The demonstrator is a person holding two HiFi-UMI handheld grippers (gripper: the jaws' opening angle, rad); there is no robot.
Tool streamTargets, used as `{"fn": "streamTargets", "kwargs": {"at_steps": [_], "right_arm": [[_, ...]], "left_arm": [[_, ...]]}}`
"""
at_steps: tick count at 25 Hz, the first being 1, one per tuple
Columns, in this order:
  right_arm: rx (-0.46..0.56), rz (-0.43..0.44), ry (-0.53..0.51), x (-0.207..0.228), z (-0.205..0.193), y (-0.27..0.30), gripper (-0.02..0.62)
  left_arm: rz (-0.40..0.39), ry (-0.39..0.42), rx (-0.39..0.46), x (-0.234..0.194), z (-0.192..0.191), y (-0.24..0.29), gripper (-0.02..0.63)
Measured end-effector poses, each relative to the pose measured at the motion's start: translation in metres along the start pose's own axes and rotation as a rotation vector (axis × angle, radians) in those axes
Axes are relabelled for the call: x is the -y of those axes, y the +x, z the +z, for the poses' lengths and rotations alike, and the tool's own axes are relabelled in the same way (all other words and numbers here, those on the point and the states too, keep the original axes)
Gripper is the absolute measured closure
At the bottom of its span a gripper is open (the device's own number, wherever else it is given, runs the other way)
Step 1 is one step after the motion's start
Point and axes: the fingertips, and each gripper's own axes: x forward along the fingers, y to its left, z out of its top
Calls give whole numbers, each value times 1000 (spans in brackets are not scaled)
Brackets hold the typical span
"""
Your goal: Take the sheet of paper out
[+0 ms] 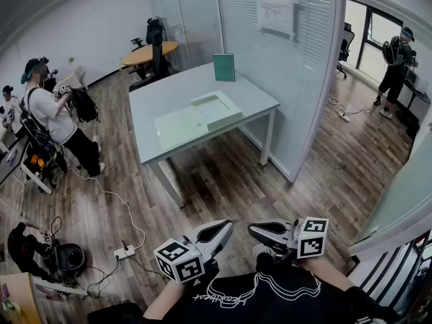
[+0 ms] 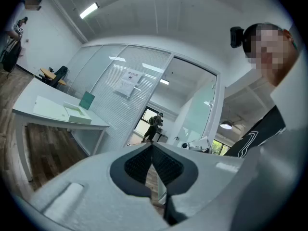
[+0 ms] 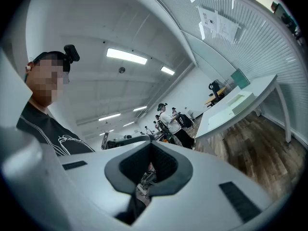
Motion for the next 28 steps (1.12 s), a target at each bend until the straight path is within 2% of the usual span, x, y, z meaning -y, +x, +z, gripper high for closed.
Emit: {"fn": "streamTargets", "kwargs": {"at_steps": [17, 28], "right_arm": [[15, -17, 16, 18, 10, -6, 586], [22, -10, 52, 69, 39, -12, 586]], "left_arm": [[11, -16, -8, -9, 2, 14, 593], [41, -39, -24, -38, 12, 59, 592]]}}
